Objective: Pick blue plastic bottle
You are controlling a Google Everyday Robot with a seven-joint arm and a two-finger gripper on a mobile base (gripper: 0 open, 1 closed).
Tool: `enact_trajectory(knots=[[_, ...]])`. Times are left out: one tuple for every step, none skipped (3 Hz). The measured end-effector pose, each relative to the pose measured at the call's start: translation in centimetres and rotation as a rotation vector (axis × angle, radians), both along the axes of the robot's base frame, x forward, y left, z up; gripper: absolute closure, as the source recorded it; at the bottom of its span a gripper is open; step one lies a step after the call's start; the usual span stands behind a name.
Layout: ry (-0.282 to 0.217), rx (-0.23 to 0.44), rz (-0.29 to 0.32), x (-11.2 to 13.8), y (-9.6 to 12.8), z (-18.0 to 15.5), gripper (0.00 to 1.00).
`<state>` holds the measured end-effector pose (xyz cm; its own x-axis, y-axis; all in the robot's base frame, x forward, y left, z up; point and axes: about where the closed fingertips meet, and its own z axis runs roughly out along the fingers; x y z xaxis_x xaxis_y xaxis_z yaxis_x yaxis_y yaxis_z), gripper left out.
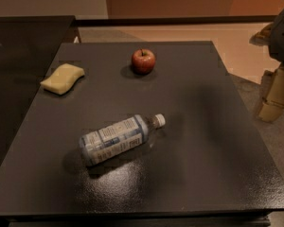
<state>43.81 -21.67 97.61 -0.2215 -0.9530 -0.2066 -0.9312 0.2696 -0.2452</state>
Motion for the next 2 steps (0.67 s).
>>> enact_trajectory(knots=[[0.000,0.000,0.000,0.0,0.0,0.0,0.00],[-0.011,0.001,0.039,-0.1,1.5,0.5,0.00]])
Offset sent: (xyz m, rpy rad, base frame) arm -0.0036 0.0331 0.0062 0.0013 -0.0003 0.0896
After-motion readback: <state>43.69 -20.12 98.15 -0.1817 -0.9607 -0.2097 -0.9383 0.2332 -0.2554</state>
